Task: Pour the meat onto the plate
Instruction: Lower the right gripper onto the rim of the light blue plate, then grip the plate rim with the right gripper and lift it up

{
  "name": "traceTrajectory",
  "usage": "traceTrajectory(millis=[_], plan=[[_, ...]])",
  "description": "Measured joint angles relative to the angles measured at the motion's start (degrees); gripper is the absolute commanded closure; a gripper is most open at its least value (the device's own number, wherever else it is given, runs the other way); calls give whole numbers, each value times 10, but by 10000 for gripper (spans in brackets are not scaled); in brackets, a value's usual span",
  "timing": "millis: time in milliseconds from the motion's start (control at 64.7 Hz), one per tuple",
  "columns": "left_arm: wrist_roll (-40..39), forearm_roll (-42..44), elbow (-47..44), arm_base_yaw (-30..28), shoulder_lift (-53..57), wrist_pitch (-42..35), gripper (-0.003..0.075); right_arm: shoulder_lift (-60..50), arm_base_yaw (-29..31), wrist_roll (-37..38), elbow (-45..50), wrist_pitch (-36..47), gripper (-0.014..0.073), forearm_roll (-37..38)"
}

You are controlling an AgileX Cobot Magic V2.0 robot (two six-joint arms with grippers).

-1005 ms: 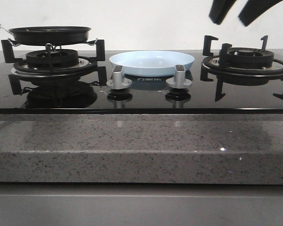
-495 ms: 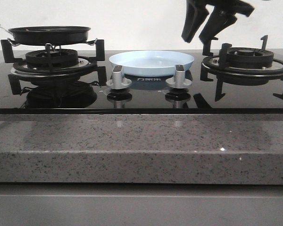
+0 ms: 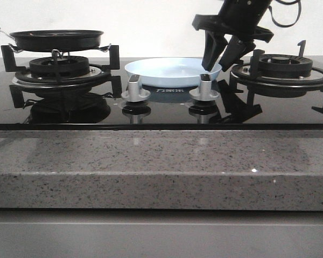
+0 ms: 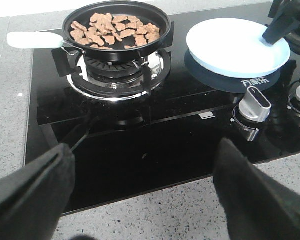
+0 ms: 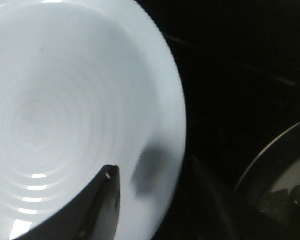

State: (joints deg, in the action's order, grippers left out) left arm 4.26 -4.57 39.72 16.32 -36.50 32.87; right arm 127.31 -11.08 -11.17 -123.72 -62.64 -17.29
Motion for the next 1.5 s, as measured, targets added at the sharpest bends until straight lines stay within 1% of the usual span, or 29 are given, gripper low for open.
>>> traceTrajectory(millis=[139, 356, 418, 572, 758, 1067, 1268, 1407, 1500], plan=[[0, 0, 0, 0, 0, 0, 155, 4, 0, 0, 0, -7, 352, 0], [0, 0, 0, 0, 0, 0, 155, 5, 0, 0, -1, -22, 364, 1], [0, 0, 0, 0, 0, 0, 155, 5, 0, 0, -1, -24, 403, 1], [0, 0, 0, 0, 0, 0, 155, 5, 0, 1, -2, -25, 570, -1], [0, 0, 0, 0, 0, 0, 156, 5, 0, 5, -4, -27, 709, -10], [0, 0, 0, 0, 0, 0, 156, 1, 0, 42, -15, -32, 706, -9], [0, 0, 0, 0, 0, 0, 156, -45, 0, 46, -11, -32, 706, -11], [0, 0, 0, 0, 0, 0, 156, -109, -1, 40, 37, -21, 706, -31], [0, 0, 0, 0, 0, 0, 156, -149, -8, 31, 88, -6, 707, -37]])
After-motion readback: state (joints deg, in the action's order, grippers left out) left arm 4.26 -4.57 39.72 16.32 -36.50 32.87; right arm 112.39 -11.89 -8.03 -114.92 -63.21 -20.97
